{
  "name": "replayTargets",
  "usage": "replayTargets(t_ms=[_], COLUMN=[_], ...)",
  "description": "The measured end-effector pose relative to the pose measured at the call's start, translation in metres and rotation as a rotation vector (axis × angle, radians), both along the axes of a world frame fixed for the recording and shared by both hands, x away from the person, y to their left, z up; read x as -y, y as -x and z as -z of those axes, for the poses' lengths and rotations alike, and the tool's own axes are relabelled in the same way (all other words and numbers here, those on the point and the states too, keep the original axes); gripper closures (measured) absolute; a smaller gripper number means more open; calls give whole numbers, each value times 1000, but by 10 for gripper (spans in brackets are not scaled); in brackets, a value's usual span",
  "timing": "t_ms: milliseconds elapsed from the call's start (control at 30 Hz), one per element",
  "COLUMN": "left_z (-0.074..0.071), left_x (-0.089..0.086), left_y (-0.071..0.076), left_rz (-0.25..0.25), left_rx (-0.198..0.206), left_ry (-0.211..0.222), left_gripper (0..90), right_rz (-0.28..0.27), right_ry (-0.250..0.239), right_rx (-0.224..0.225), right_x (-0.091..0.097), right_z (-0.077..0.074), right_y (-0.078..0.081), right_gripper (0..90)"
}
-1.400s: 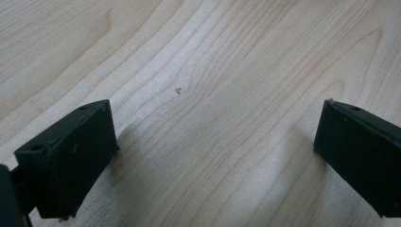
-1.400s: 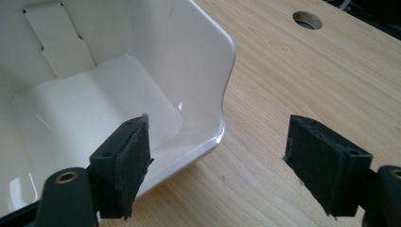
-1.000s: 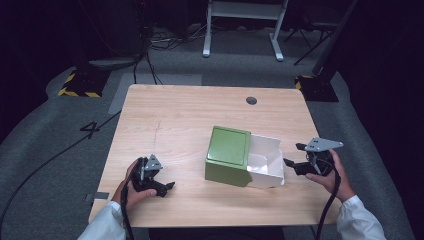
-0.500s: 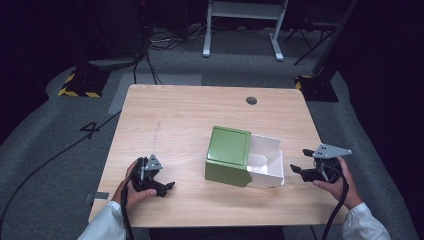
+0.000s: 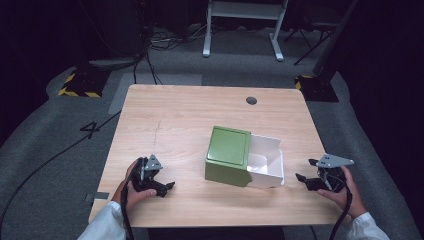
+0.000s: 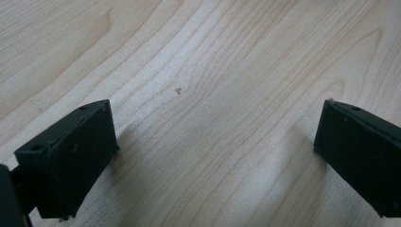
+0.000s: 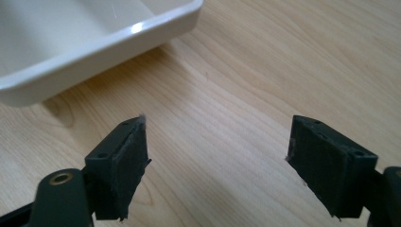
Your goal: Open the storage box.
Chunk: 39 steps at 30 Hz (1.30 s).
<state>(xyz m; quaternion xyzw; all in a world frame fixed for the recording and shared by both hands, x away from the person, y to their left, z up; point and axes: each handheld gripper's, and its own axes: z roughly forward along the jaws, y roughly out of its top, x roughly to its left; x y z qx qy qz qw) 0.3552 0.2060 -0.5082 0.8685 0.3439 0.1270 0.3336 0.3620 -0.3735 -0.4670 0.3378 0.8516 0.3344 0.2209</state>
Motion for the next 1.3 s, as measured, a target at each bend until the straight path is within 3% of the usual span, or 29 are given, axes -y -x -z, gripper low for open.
replayTargets(t_ms=[367, 600, 633, 833, 1300], left_z=[0, 0, 0, 0, 0], left_x=[0, 0, 0, 0, 0], left_y=[1, 1, 1, 2, 2], left_rz=[-6, -12, -14, -16, -15], left_rx=[0, 0, 0, -1, -2], left_ry=[1, 1, 1, 1, 1], left_gripper=[3, 4, 4, 4, 3], right_rz=[48, 91, 99, 114, 133], right_ry=[-7, -54, -82, -127, -123], right_rx=[-38, -69, -76, -69, -69], right_x=[18, 34, 38, 44, 45], right_z=[20, 34, 35, 40, 41], right_y=[5, 9, 10, 14, 14], right_gripper=[210, 204, 202, 185, 155])
